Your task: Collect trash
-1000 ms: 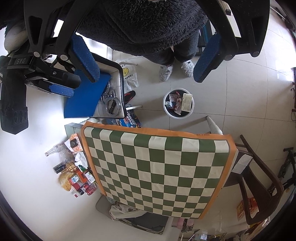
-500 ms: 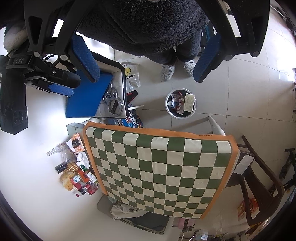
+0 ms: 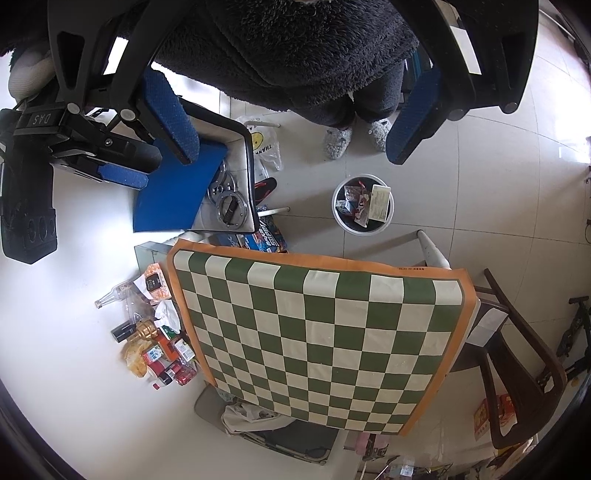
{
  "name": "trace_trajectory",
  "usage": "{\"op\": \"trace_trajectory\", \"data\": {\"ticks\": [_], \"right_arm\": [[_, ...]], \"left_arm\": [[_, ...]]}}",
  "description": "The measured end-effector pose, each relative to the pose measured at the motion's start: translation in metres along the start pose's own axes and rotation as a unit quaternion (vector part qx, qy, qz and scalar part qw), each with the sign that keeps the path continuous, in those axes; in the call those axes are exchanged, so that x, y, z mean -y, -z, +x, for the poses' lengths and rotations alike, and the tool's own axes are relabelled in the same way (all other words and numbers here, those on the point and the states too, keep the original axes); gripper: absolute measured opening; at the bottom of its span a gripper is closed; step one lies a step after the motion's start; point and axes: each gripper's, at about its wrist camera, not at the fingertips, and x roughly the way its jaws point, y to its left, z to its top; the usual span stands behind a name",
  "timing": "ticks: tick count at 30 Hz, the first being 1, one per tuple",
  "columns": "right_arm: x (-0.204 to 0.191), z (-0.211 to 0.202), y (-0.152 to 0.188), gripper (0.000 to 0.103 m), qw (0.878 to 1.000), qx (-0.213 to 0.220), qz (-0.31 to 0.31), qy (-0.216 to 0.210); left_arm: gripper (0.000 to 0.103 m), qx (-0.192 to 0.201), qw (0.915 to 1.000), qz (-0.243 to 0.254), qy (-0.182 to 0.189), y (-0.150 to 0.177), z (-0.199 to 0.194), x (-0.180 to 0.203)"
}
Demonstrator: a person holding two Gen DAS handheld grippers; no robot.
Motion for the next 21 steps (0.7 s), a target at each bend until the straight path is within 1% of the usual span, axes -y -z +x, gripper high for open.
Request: {"op": "trace_trajectory", "data": {"ticks": [21], "right_arm": [[0.0032,-0.0018,0.003,0.103,1.0,0.002,0.0,0.002]], "left_arm": [[0.103,0.002,1.0,0.003,0.001,0.0006,-0.0014,-0.0017]]}}
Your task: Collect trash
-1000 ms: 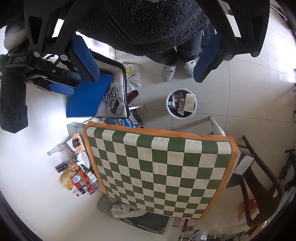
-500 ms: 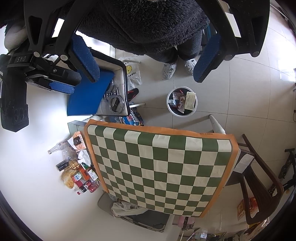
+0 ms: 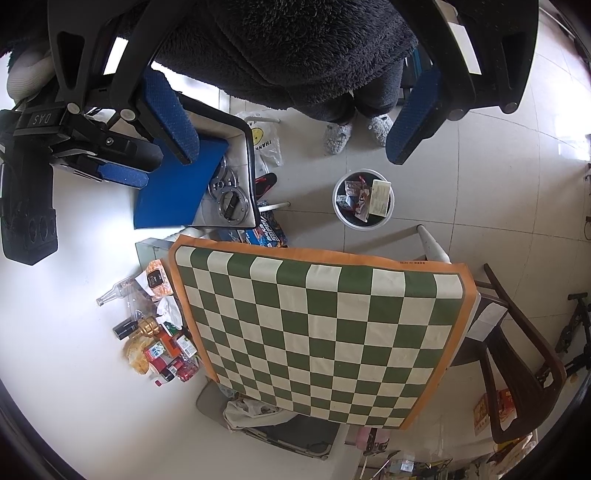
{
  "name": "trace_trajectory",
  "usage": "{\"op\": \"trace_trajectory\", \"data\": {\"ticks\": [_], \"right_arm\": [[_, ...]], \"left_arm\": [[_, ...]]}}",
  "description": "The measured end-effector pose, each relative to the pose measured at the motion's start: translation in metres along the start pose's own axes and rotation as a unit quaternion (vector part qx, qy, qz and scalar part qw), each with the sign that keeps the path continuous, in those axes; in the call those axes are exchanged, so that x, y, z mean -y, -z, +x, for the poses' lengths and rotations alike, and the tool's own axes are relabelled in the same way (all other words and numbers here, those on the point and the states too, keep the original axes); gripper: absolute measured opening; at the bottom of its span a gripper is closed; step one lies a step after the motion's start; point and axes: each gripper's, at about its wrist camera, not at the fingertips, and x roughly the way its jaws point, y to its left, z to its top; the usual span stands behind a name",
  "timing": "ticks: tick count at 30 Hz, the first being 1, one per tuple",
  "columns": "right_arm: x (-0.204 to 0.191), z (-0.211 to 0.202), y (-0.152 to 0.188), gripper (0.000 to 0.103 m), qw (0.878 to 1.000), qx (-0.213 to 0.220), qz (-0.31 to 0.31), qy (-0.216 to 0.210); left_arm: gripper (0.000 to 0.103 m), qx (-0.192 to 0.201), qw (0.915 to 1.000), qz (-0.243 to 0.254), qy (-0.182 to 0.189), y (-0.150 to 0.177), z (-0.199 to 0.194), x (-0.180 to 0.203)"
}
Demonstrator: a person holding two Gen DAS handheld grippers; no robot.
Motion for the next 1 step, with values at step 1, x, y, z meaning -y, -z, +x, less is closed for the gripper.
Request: {"op": "trace_trajectory", "data": {"ticks": [1], "right_arm": [[-0.0005,0.0003,-0.0004,0.103,1.0,0.0,0.0,0.0]], "left_arm": [[0.103,0.0,1.0,0.002,0.001,-0.0003,0.0003,0.0022]]}}
